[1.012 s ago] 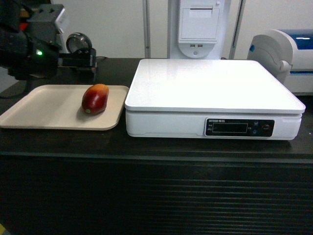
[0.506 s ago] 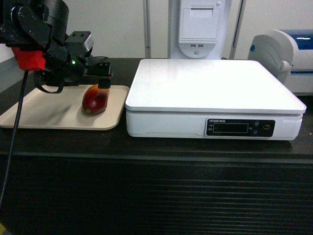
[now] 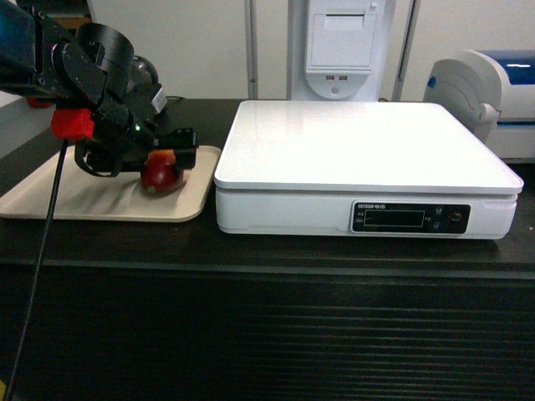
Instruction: Place dark red mango on scale at checkout
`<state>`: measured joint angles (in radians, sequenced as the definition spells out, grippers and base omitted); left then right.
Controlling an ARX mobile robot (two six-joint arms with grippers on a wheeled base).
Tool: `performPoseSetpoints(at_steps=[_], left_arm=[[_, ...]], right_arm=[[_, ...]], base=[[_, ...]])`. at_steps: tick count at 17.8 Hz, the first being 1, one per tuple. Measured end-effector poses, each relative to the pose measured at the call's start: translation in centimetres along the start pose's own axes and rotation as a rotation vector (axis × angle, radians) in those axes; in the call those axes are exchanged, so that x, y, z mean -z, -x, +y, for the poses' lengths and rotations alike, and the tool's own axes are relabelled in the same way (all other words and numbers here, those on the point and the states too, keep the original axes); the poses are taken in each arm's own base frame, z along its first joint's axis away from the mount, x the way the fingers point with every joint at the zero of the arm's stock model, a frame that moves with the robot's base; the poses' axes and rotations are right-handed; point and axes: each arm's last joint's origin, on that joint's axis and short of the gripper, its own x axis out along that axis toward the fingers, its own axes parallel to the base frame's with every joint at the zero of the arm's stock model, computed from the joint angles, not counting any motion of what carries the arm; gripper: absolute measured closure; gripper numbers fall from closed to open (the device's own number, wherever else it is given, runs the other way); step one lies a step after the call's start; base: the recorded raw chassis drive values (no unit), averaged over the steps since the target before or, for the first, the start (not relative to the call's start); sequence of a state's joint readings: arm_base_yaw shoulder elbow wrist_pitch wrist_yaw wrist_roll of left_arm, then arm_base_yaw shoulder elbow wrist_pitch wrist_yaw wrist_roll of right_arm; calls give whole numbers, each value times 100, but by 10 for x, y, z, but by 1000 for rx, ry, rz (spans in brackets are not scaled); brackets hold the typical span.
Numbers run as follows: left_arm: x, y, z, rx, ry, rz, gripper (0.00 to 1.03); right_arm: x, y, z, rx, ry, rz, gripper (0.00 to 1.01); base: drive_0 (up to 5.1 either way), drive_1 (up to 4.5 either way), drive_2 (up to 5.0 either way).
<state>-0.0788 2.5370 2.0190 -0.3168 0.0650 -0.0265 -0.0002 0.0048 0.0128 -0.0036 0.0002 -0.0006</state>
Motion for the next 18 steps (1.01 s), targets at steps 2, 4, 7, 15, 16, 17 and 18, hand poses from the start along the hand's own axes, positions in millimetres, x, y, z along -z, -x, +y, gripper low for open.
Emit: performPoseSetpoints(at_steps=[2,4,7,15,16,17,18], left_arm=[[9,-4,1,-8,-8,12,31],[9,2,0,-9,-18,9,43],[0,29,-4,5,-45,-56,43],[-57,183,-117,227,-225,-417,43],[-53,188,-139,267,-254,-420,43],[-49,189,-156,296,-274,-405,43],[-43,187,-174,320,-297,-390,43]], right_arm=[[0,0,0,0,0,0,3],[0,0,0,0,0,0,3],[0,0,0,0,0,0,3],[0,0,0,0,0,0,3],[0,0,0,0,0,0,3],[0,0,0,0,0,0,3],[0,0,0,0,0,0,3]], base=[[0,0,0],[0,0,0],[0,0,0],[0,0,0],[0,0,0],[0,0,0],[0,0,0]])
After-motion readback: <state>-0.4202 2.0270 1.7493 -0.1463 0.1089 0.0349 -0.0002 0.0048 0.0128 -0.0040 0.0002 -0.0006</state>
